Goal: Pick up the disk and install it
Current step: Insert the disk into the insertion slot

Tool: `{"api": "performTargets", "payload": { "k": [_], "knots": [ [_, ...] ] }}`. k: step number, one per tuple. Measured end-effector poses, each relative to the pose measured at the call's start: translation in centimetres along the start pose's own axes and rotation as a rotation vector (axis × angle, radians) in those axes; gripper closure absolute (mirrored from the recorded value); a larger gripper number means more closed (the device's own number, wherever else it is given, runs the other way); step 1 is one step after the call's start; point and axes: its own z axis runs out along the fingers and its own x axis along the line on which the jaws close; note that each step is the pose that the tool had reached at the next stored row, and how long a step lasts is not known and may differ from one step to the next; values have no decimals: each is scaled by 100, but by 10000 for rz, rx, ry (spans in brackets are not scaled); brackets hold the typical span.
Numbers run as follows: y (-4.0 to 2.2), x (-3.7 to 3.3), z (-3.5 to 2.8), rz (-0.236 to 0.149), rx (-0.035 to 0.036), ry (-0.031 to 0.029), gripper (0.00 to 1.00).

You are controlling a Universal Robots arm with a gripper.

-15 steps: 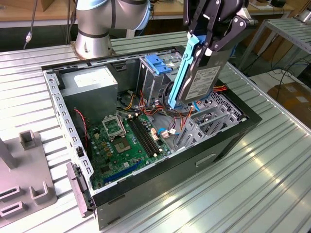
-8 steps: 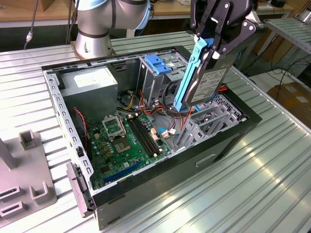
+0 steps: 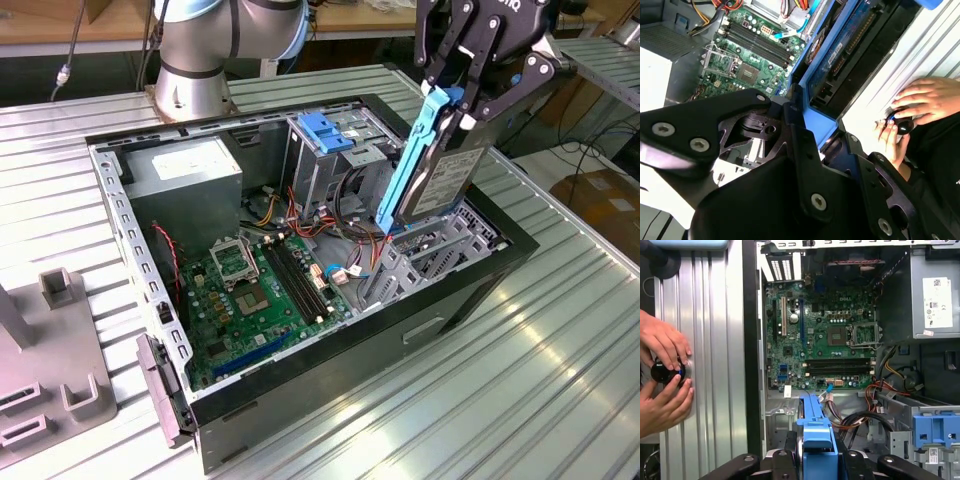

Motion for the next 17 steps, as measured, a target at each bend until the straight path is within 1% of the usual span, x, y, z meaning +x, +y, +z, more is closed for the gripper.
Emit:
{"api": "performTargets", "payload": {
  "k": [1, 2, 6, 8, 9, 10, 11, 13, 17],
  "knots": [
    [-19, 7, 3, 0, 0, 1, 63],
    [-53, 16, 11, -1, 0, 0, 63],
    [-135, 35, 29, 0, 0, 0, 63],
    [-198, 44, 45, 0, 0, -1, 63],
    [-216, 45, 48, 0, 0, 0, 63],
    [-254, 47, 56, -1, 0, 2, 63],
    [-272, 48, 62, -1, 0, 2, 63],
    [-291, 47, 66, 0, 0, 3, 63],
    [-296, 47, 67, 0, 0, 1, 63]
  ]
}}
